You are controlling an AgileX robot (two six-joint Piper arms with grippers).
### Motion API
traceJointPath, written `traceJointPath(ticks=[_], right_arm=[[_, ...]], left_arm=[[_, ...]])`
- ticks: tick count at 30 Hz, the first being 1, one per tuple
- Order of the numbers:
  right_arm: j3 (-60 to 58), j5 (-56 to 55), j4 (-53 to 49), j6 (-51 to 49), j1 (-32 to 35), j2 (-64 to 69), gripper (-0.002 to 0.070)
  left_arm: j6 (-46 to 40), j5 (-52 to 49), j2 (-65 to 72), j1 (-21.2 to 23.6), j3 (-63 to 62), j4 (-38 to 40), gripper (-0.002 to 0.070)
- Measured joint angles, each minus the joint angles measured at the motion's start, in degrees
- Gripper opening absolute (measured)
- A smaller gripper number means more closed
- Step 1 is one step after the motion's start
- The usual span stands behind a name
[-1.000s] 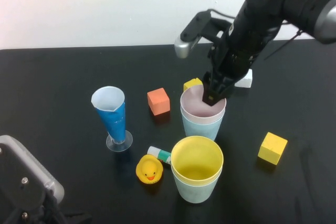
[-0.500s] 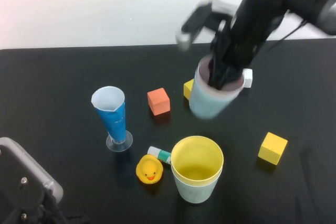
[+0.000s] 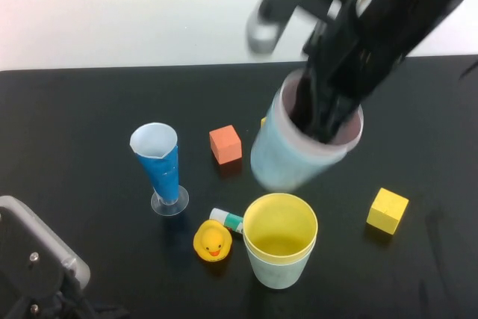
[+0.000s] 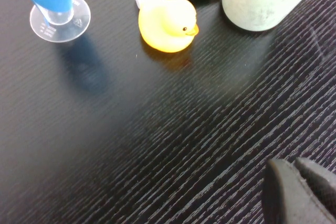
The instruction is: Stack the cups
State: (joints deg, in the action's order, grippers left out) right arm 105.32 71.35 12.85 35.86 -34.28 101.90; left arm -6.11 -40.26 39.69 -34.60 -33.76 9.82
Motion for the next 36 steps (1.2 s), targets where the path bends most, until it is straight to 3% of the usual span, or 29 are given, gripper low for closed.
traceJointPath(ticks=[14, 16, 21, 28, 32, 36], right_arm=[[-7.1, 0.0, 0.11, 0.9, -1.88, 0.0, 0.0084], [-7.1, -0.1, 0.11, 1.0, -1.88, 0.0, 0.0108], [-7.1, -0.21, 0.23, 1.12, -1.88, 0.0, 0.0244], [-7.1, -0.21, 0.7, -0.29, -1.88, -1.65, 0.0274], [-7.42, -1.2, 2.22, 0.02, -1.88, -5.86, 0.0268], [-11.63, -8.58, 6.13, 3.51, -1.88, -12.97, 0.0219]], left_arm=[[0.37, 0.0, 0.0, 0.0, 0.0, -0.2, 0.0001], [0.37, 0.0, 0.0, 0.0, 0.0, -0.2, 0.0001], [0.37, 0.0, 0.0, 0.0, 0.0, -0.2, 0.0001], [0.94, -0.05, -0.11, 0.0, 0.0, -0.36, 0.0001], [7.31, 1.51, -3.27, 0.0, 2.58, -2.51, 0.0001], [17.9, 4.15, -11.14, 0.0, 7.83, -8.28, 0.0001]])
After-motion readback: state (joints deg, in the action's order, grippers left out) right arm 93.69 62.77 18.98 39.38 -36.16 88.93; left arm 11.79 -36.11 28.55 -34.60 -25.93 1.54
